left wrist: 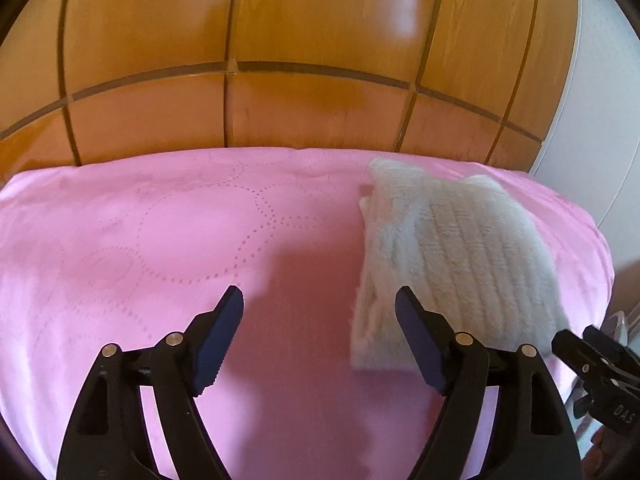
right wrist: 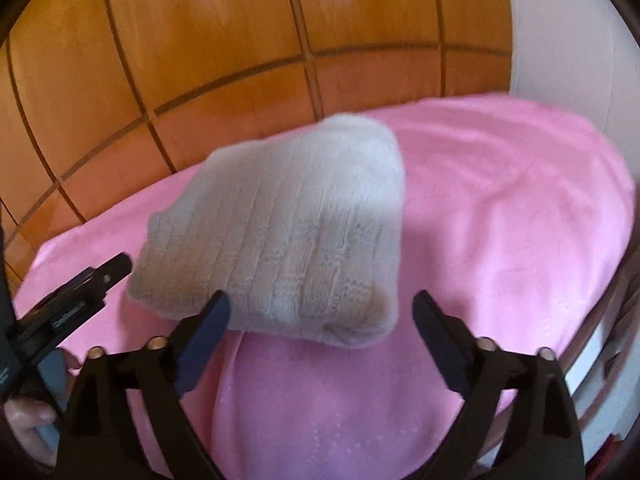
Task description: Fold small clothes
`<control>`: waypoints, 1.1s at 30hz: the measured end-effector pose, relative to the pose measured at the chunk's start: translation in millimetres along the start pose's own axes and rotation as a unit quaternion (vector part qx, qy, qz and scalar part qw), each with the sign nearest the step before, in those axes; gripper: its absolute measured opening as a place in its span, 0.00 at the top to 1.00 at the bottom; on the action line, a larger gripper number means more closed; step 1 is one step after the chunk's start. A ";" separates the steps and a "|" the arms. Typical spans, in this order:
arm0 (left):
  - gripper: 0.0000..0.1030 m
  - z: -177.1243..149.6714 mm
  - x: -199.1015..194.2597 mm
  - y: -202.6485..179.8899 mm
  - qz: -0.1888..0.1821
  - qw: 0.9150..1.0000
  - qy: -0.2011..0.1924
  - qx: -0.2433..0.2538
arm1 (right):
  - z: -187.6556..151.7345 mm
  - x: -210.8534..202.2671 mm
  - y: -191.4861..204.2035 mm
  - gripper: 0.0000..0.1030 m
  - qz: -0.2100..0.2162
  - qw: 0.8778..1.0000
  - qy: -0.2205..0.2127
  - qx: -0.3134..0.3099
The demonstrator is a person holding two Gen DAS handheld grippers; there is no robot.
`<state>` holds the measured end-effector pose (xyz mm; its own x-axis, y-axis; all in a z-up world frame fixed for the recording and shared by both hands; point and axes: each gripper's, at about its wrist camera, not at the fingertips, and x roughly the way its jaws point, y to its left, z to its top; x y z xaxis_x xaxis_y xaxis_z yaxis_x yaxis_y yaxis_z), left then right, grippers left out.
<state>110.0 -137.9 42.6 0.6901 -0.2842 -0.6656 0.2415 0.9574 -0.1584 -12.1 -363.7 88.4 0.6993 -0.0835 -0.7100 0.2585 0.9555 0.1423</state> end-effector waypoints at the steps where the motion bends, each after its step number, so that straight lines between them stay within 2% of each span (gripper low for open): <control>1: 0.25 -1.6 -3.7 -0.4 0.001 1.000 -0.001 -0.001 | -2.1 -5.0 1.8 0.02 -0.010 1.000 -0.009 -0.001; 3: 0.24 -8.7 -14.4 -2.8 0.002 1.000 -0.007 -0.001 | -8.8 -11.6 3.3 0.02 -0.015 1.000 -0.015 0.009; 5: 0.18 -11.1 -19.3 -5.3 0.005 1.000 -0.011 0.002 | -15.5 -15.7 5.0 0.02 -0.019 1.000 -0.013 0.017; 8: 0.18 -19.6 -29.8 -9.0 0.008 1.000 -0.019 0.009 | -19.3 -17.4 6.6 0.02 -0.033 0.999 -0.014 0.021; 16: 0.14 -30.3 -47.8 -10.3 0.013 0.999 -0.033 0.012 | -25.8 -36.8 20.9 0.02 -0.085 0.994 -0.072 -0.003; 24: 0.13 -37.5 -56.5 -9.1 0.028 0.999 -0.037 0.017 | -32.8 -37.0 25.9 0.02 -0.085 0.994 -0.075 -0.008; 33: 0.04 -45.4 -59.4 -13.3 0.047 0.998 -0.036 0.027 | -34.6 -31.6 18.6 0.02 -0.094 0.993 -0.075 0.002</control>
<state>34.9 -131.4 51.2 0.7579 -0.1977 -0.6217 0.2077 0.9765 -0.0574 -52.5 -333.5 89.6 0.7293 -0.3017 -0.6141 0.3968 0.9177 0.0203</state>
